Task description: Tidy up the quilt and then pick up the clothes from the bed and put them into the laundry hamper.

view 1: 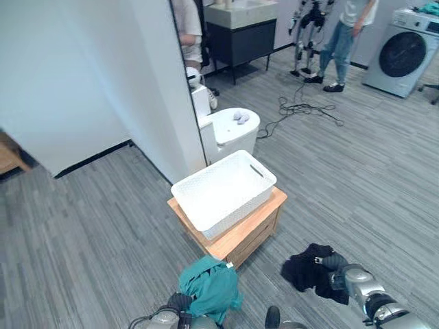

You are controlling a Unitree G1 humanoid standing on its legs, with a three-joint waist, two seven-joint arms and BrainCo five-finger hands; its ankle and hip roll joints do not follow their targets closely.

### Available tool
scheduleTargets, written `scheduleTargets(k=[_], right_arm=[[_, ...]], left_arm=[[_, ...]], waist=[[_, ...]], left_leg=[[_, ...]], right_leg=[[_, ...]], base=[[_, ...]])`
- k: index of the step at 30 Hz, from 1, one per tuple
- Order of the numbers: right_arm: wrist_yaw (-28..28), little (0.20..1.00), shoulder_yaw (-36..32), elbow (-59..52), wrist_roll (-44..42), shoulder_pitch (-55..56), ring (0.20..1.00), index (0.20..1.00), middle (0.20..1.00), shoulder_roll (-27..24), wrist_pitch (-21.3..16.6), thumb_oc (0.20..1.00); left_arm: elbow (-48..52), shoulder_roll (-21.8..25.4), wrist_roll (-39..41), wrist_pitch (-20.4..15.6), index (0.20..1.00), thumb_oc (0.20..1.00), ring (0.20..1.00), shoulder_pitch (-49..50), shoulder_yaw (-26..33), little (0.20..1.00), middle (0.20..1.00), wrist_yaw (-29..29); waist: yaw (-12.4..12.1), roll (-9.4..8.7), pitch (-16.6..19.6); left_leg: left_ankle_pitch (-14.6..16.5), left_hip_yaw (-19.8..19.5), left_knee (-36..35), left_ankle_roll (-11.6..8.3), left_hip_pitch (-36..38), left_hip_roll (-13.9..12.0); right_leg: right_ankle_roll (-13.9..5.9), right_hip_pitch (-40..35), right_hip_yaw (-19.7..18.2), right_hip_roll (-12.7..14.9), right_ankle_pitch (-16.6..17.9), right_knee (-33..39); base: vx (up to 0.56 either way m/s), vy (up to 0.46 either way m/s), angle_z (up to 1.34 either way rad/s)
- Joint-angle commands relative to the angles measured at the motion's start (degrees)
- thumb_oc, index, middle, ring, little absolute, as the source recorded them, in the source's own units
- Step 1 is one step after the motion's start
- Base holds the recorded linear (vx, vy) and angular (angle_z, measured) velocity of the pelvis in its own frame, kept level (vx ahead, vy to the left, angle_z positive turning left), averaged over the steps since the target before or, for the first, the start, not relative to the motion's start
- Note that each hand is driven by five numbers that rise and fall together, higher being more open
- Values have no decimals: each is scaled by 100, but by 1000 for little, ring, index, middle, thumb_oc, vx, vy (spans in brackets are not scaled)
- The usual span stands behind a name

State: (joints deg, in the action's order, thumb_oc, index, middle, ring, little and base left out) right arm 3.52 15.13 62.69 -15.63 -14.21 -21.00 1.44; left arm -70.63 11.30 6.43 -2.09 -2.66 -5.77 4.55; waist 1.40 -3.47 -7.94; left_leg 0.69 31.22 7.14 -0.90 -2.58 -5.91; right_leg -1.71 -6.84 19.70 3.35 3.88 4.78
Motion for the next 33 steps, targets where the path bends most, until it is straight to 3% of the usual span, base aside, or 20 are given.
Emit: scheduleTargets(k=[1, 2, 3, 4, 5, 6, 7, 8, 9, 10, 12, 13, 16, 22, 23, 25, 28, 31, 32, 33], right_arm=[[-92, 200, -289, -542, 176, -596, 200, 200, 200, -152, -375, 200], [-125, 200, -275, -730, 234, -696, 200, 200, 200, -238, -383, 200], [-291, 200, -293, -725, 320, -1069, 200, 200, 200, -278, -453, 200], [-313, 200, -159, -1922, 745, -713, 200, 200, 200, -350, -557, 200], [-426, 200, -154, -3338, 1228, 124, 200, 200, 200, -425, -546, 200], [-481, 200, -179, -3872, 1456, 484, 200, 200, 200, -423, -633, 200], [-481, 200, -179, -3872, 1456, 484, 200, 200, 200, -423, -633, 200], [-829, 200, -417, -4215, 1728, 786, 200, 200, 200, -445, -719, 200], [-1148, 200, -831, -4668, 1875, 821, 200, 200, 200, -490, -667, 200], [-1145, 200, -838, -4680, 1877, 829, 200, 200, 200, -489, -660, 200], [-1131, 200, -1050, -5094, 2037, 856, 200, 200, 200, -612, -503, 200], [-1130, 200, -1142, -5462, 2245, 647, 200, 200, 200, -772, -410, 200], [-1080, 200, -1105, -5652, 2414, 377, 200, 200, 200, -877, -377, 200], [-582, 200, -541, -6557, 2320, -841, 200, 200, 200, -1130, -298, 200], [-447, 200, -108, -6515, 2300, -1421, 200, 200, 200, -1122, -268, 200], [-443, 200, 60, -6409, 2284, -1668, 200, 200, 200, -1101, -258, 200], [-411, 200, 682, -5817, 2344, -2782, 200, 200, 200, -1009, -187, 200], [-413, 200, 892, -5353, 2389, -3100, 200, 200, 200, -957, -184, 200], [-490, 200, 882, -4983, 2335, -3252, 200, 200, 200, -1116, -188, 200], [-504, 200, 847, -4894, 2320, -3184, 200, 200, 200, -1201, -189, 200]], left_arm=[[-110, 222, -215, 77, 200, 200, 200, 319, -280, 200, 200, 37], [-106, 280, -276, 76, 200, 200, 200, 368, -259, 200, 200, -2], [-134, 309, -262, 88, 200, 200, 200, 342, -283, 200, 200, -33], [-34, 240, -200, 106, 200, 200, 200, 387, -146, 200, 200, -130], [-10, 188, -25, 84, 200, 200, 200, 477, 125, 200, 200, -239], [-63, 122, 48, 59, 200, 200, 200, 452, 195, 200, 200, -251], [-63, 122, 48, 59, 200, 200, 200, 452, 195, 200, 200, -251], [-8, 38, 76, 22, 200, 200, 200, 413, 138, 200, 200, -213], [78, 60, 38, -4, 200, 200, 200, 434, 20, 200, 200, -142], [79, 61, 38, -3, 200, 200, 200, 434, 17, 200, 200, -142], [106, 119, 59, 21, 200, 200, 200, 382, -24, 200, 200, -83], [143, 194, 32, 38, 200, 200, 200, 342, -32, 200, 200, -13], [203, 245, -26, 70, 200, 200, 200, 389, -42, 200, 200, 29], [239, 251, -71, 107, 200, 200, 200, 613, -18, 200, 200, -16], [238, 246, -13, 99, 200, 200, 200, 607, -135, 200, 200, -48], [280, 237, 24, 90, 200, 200, 200, 605, -181, 200, 200, -62], [754, 186, 440, -16, 200, 200, 200, 654, -456, 200, 200, -26], [1119, 152, 724, -72, 200, 200, 200, 709, -585, 200, 200, -21], [1688, 184, 1021, -137, 200, 200, 200, 707, -648, 200, 200, -74], [1924, 209, 1106, -145, 200, 200, 200, 717, -664, 200, 200, -61]], waist=[[-112, 22, -188], [-45, 27, -270], [-37, 91, -322], [117, 97, -393], [340, 67, -469], [422, 46, -495], [422, 46, -495], [481, 31, -480], [523, -5, -416], [520, 0, -404], [610, -57, -383], [545, -121, -340], [442, -173, -308], [212, -114, -310], [127, -40, -396], [108, 6, -439], [10, 228, -716], [-63, 344, -843], [-161, 430, -1054], [-138, 437, -1087]], left_leg=[[47, -245, -914, 111, 590, 254], [53, -304, -1025, 167, 773, 299], [-35, -298, -1125, 192, 863, 195], [-30, -295, -1159, 193, 949, 158], [-19, -302, -1169, 180, 1026, 139], [-9, -369, -1175, 164, 1041, 129], [-9, -369, -1175, 164, 1041, 129], [18, -648, -1196, 142, 1021, 101], [36, -1051, -1214, 63, 958, 61], [24, -1050, -1214, 59, 941, 52], [67, -1460, -1214, 21, 928, 97], [107, -1652, -1214, -20, 938, 86], [71, -1628, -1214, -62, 987, 65], [-166, -1704, -1214, -344, 923, -265], [-287, -1754, -1214, -453, 868, -395], [-342, -1780, -1214, -495, 844, -444], [-599, -1870, -1214, -704, 712, -652], [-719, -1950, -1213, -784, 636, -732], [-938, -2074, -933, -819, 293, -692], [-866, -1933, -802, -765, 152, -639]], right_leg=[[-929, -51, -365, 506, -724, -1871], [-1112, 242, -427, 582, -543, -2460], [-1125, 554, -517, 505, -323, -2849], [-1162, 768, -744, 498, -234, -3091], [-1139, 864, -979, 508, -307, -2969], [-1056, 870, -1078, 523, -384, -2716], [-1056, 869, -1078, 523, -384, -2715], [-907, 835, -1306, 564, -494, -2129], [-820, 792, -1885, 609, -495, -1235], [-813, 797, -1883, 600, -470, -1209], [-817, 803, -2658, 508, -407, -793], [-830, 742, -2827, 548, -378, -532], [-853, 594, -2642, 639, -295, -330], [-665, 289, -2311, 463, -356, 13], [-567, 266, -2192, 372, -436, 22], [-524, 246, -2134, 328, -484, 22], [-367, 249, -1929, 152, -615, 22], [-301, 261, -1803, 80, -670, 22], [-268, 249, -1636, 91, -718, 22], [-258, 278, -1504, 145, -731, 22]], base=[[176, 83, 115], [25, 12, 99], [39, 20, 88], [26, -23, 43], [43, -17, 61], [30, -33, 71], [88, -122, 57], [182, -285, -2], [179, -289, 14], [156, -240, 72], [128, -215, 176], [124, -243, 152], [87, -208, 57], [57, -322, 12], [-7, -190, 6], [-19, -231, 6], [-52, -206, 11], [-66, -178, 10], [-130, -201, 17], [-118, -142, 36]])
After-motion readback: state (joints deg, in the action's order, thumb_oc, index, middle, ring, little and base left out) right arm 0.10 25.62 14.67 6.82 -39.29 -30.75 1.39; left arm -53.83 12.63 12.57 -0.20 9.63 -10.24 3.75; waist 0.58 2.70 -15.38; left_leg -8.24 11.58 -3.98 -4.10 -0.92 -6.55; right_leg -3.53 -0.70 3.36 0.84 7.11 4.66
